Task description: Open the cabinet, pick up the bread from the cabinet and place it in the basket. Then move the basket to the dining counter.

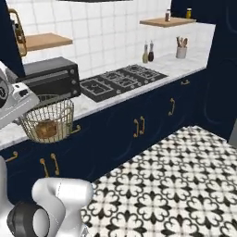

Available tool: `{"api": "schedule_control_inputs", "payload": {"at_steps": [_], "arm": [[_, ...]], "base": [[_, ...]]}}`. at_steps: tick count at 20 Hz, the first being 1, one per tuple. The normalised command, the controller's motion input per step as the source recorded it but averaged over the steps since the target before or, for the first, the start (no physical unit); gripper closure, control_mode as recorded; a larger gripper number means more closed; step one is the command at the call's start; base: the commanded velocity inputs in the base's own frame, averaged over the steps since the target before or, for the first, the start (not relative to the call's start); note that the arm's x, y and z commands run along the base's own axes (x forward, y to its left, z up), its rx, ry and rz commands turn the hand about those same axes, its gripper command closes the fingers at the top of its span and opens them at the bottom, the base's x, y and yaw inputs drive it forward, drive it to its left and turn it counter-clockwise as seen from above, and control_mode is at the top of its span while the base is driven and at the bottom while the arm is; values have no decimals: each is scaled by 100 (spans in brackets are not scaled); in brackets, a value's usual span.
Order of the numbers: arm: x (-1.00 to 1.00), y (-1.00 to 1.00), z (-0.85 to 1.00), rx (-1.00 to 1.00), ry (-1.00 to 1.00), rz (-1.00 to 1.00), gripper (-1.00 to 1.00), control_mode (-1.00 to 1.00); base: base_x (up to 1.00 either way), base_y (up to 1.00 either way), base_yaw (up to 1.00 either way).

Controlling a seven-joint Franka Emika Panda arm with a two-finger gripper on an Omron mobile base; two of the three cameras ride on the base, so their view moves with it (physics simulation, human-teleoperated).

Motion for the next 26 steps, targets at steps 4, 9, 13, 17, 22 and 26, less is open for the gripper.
{"api": "schedule_control_inputs", "payload": {"at_steps": [4,9,13,17,22,26], "arm": [[0,0,0,0,0,0,100,100],[0,0,0,0,0,0,100,100],[0,0,0,0,0,0,100,100],[0,0,0,0,0,0,100,100],[0,0,0,0,0,0,100,100],[0,0,0,0,0,0,100,100]], "base": [[-39,4,-78],[-21,0,-79],[0,0,-77],[0,0,-75],[0,0,-75],[3,0,-74]]}}
